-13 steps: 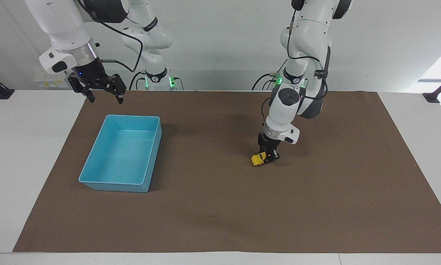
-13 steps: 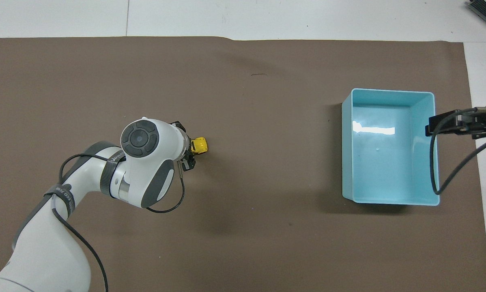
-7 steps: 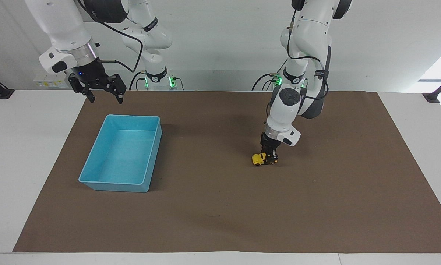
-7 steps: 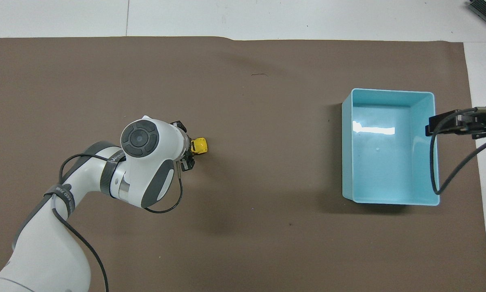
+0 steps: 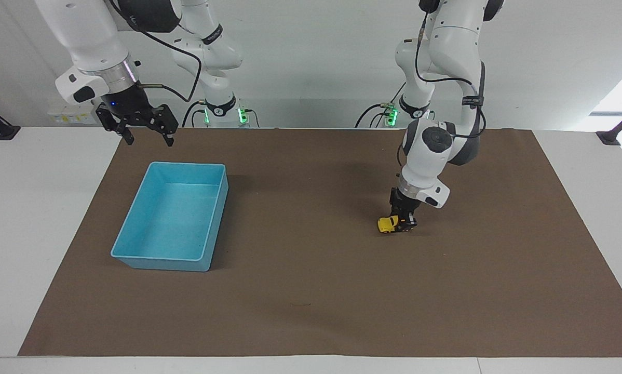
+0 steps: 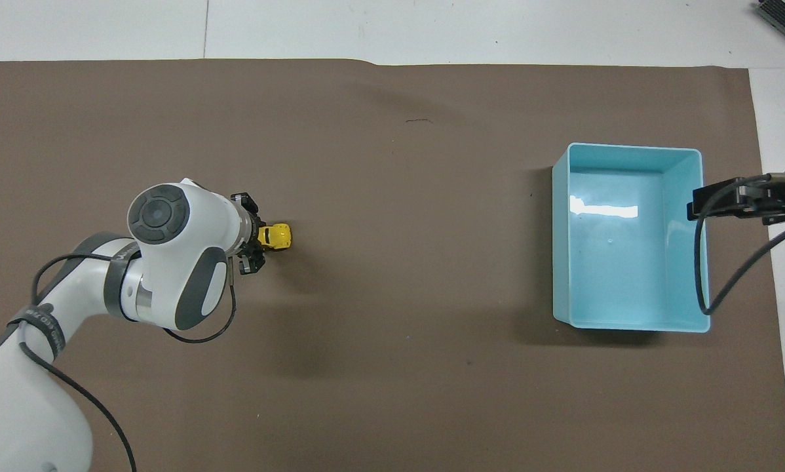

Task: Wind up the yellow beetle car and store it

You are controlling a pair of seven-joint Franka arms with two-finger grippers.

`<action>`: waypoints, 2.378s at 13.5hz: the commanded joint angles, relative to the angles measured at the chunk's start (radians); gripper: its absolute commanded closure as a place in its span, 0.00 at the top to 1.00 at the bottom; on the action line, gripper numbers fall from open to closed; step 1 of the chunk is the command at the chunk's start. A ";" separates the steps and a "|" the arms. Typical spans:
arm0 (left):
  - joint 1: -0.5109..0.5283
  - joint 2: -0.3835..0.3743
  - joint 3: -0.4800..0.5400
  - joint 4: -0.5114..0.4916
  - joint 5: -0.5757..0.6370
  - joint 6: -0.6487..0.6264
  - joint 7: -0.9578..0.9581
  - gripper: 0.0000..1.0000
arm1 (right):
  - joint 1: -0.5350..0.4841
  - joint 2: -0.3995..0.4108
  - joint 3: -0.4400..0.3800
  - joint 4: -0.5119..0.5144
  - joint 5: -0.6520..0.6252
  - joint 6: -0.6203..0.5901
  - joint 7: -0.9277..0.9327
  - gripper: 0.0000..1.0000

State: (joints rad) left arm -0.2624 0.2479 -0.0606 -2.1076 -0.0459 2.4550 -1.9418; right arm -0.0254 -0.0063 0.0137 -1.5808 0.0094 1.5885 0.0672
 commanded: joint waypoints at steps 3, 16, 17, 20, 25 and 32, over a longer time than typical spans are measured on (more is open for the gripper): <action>0.071 0.025 0.005 -0.046 0.000 0.036 0.098 0.12 | -0.007 0.005 -0.003 0.010 0.009 -0.009 -0.026 1.00; 0.084 0.027 0.010 0.115 -0.002 -0.117 0.081 1.00 | -0.007 0.003 -0.003 0.010 0.009 -0.009 -0.027 1.00; 0.084 0.028 0.010 0.120 -0.002 -0.117 0.083 1.00 | -0.007 0.005 -0.003 0.010 0.009 -0.009 -0.027 1.00; 0.084 0.031 0.012 0.132 -0.002 -0.117 0.087 1.00 | -0.007 0.005 -0.003 0.010 0.009 -0.009 -0.027 1.00; 0.104 0.025 0.012 0.167 0.000 -0.119 0.092 1.00 | -0.007 0.003 -0.001 0.010 0.009 -0.009 -0.027 1.00; 0.107 -0.007 0.013 0.196 0.008 -0.146 0.133 1.00 | 0.002 -0.012 -0.001 -0.013 -0.005 -0.038 -0.056 1.00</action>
State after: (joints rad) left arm -0.1730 0.2623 -0.0379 -1.9198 -0.0447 2.3436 -1.8465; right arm -0.0207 -0.0063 0.0138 -1.5810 0.0092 1.5649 0.0422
